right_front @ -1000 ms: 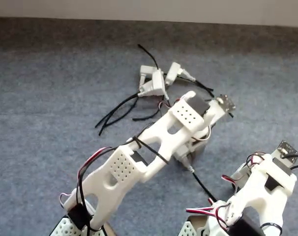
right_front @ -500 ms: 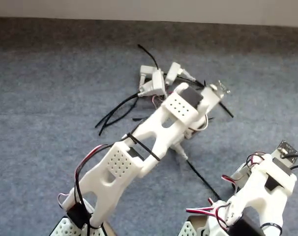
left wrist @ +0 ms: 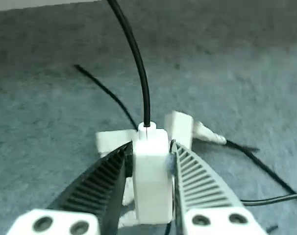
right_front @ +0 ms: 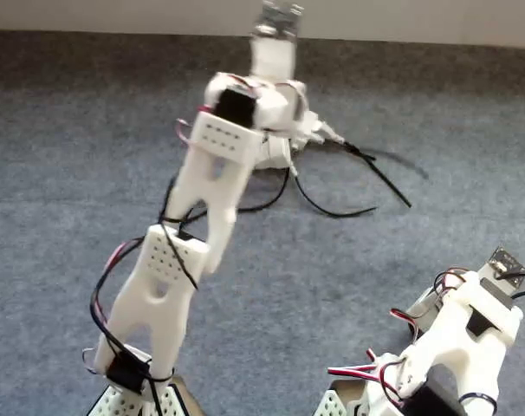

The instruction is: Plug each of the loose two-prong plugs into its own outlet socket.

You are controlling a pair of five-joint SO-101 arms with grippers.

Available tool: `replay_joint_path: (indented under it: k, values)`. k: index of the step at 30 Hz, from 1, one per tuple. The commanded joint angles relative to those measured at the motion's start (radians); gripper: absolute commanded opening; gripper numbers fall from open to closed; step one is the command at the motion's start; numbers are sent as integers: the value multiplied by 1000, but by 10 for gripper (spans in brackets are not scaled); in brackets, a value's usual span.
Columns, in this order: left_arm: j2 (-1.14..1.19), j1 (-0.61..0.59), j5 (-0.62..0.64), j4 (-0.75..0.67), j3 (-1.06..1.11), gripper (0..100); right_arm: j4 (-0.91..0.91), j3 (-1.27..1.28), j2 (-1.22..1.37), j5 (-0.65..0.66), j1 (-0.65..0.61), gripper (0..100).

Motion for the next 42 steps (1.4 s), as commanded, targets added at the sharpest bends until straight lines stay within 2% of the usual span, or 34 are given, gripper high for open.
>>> replay_joint_path:
  k: [1, 4, 7, 9, 12, 17, 22, 26, 29, 33, 37, 42]
  values:
    - [-19, -128, 123, -57, -47, 47, -13, -2, 2, -2, 4, 8]
    - [-16, -189, 146, -97, -41, 52, -13, -2, 2, -2, 4, 8]
    - [10, -208, 112, -155, 27, 126, -13, -2, 2, -2, 4, 9]
    - [36, -209, 61, -183, 61, 181, -13, -2, 2, -2, 4, 9]
    - [71, -188, -41, -183, 68, 206, -13, -2, 2, -2, 4, 9]
    - [85, -119, -160, -38, 67, 210, -13, -2, 2, -2, 4, 9]
    - [82, -110, -170, -20, -25, 215, -15, -2, 2, -2, 4, 9]
    - [70, -131, -170, 80, -168, 307, -15, -2, 2, -2, 2, 9]
    - [-51, -136, -184, 186, -145, 333, -15, -12, 2, -8, -18, 9]
    - [-245, -128, -233, 318, -139, 333, -15, -13, -7, -9, -125, 9]
    - [-456, -150, -233, 321, -65, 333, -8, -59, -7, -11, -236, 9]
    - [-808, -150, -232, 321, 246, 333, -4, -159, -7, -11, -302, 9]
